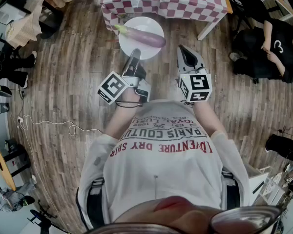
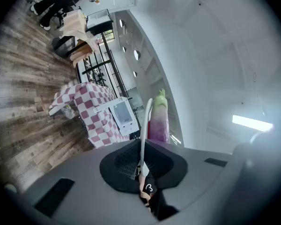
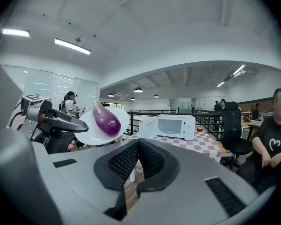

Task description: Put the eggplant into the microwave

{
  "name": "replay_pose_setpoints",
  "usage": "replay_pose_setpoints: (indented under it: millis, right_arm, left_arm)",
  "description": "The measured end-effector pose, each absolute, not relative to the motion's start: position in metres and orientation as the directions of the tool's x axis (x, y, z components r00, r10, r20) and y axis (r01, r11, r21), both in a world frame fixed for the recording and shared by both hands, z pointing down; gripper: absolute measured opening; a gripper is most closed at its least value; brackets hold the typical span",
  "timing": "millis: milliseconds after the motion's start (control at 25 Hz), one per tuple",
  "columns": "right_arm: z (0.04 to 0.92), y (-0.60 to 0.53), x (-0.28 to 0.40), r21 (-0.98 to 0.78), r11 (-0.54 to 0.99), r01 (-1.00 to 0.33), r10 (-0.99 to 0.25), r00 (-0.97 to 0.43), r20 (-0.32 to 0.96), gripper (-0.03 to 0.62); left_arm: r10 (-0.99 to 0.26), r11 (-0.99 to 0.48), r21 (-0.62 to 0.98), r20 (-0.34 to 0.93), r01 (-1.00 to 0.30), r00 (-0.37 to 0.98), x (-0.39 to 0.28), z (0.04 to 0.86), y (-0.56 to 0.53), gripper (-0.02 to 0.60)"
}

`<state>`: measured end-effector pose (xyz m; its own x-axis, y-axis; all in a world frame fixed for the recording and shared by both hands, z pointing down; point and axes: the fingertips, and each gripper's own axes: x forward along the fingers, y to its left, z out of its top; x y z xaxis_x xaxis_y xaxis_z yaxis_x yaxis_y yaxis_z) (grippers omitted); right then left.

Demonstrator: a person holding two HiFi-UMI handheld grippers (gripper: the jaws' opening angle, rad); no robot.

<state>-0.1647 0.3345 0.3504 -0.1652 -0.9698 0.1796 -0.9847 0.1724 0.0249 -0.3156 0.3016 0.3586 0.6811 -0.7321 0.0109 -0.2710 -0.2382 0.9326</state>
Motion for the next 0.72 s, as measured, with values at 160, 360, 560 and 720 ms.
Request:
replay_pose_setpoints:
  millis: [160,360,560,720]
  right_arm:
    - [0.35,0.328,-0.164,0.031,0.175,-0.984,-0.97,-0.167,0.179,0.025]
    - [0.353,0.323,-0.167,0.031,0.169,-0.985,-0.969,-0.161,0.189,0.025]
    - [0.358,0.32,-0.167,0.002,0.13,-0.991,-0.974,-0.128,0.188,0.025]
    - [0.365,0.318,-0.163,-0.018,0.095,-0.995,-0.976,-0.097,0.195,0.025]
  left_arm:
    - [-0.73,-0.235,0.935,0.01,-0.264,0.683,-0.312,0.361,0.295,0.037]
    - [-0.722,-0.225,0.938,0.021,-0.263,0.692,-0.313,0.365,0.289,0.037]
    - [-0.706,-0.207,0.945,0.037,-0.255,0.708,-0.315,0.375,0.284,0.037]
    - [-0.692,-0.187,0.95,0.054,-0.251,0.72,-0.315,0.386,0.281,0.037]
